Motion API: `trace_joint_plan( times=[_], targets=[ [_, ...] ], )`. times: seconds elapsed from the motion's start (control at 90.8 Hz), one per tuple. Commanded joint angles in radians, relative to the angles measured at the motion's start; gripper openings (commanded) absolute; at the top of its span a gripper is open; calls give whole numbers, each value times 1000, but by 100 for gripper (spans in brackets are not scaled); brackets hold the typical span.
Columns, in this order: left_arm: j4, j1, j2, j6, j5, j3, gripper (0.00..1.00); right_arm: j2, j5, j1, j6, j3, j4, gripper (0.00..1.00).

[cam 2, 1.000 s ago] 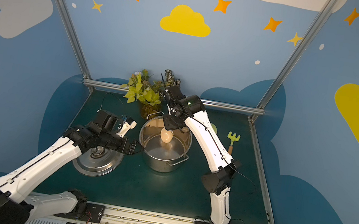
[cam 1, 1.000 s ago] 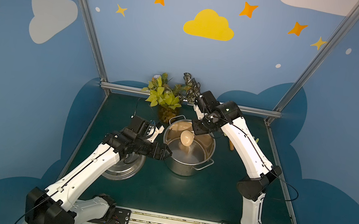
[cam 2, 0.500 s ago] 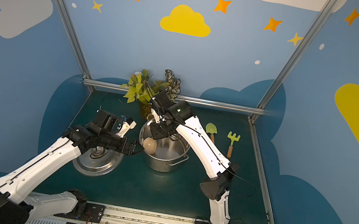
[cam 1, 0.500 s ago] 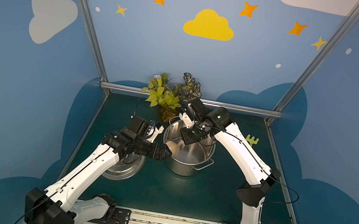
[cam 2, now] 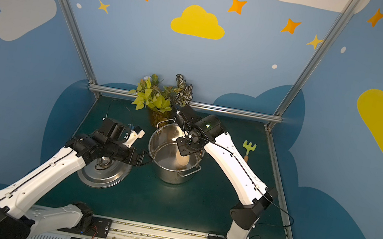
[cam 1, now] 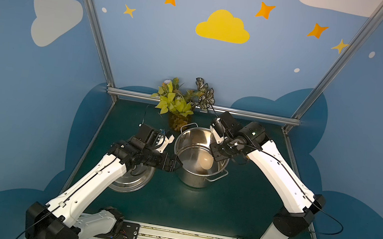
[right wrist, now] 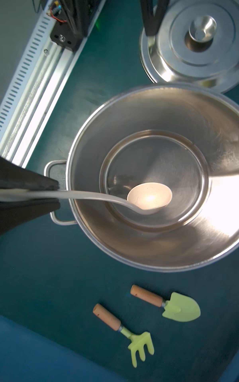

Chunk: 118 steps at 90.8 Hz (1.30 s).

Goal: Stir the soup with a spoon
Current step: Stir the soup in the pan with a stick.

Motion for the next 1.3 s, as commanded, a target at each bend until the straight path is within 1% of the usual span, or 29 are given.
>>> trace_joint_plan(
  times=[0.0, 0.088, 0.286, 0.385, 0.463, 0.595, 0.727, 0.947, 1.101, 1.289],
  targets=[
    [-17, -2, -10, 13, -5, 20, 100, 17, 50, -39, 3, 28, 8, 0],
    [-21, -2, -12, 16, -7, 22, 100, 59, 47, -61, -2, 83, 8, 0],
    [-28, 0, -10, 20, -11, 21, 100, 172, 27, -69, -16, 230, 9, 0],
    [-28, -2, -13, 20, -13, 20, 100, 237, -20, -67, -25, 309, 15, 0],
    [-28, -2, -14, 23, -14, 19, 100, 274, -93, -65, -36, 358, 29, 0],
    [-30, -2, -17, 25, -12, 19, 100, 301, -145, -38, -35, 388, 56, 0],
    [-33, -2, -22, 27, -12, 17, 100, 296, -174, -5, -29, 385, 53, 0],
    [-31, 0, -30, 25, -13, 10, 100, 251, -190, 56, -9, 350, -22, 0],
    [-33, -1, -35, 24, -13, 10, 100, 165, -177, 82, 20, 219, -37, 0],
    [-37, -1, -37, 26, -14, 14, 100, 50, -110, 77, 48, 50, -42, 0]
  ],
)
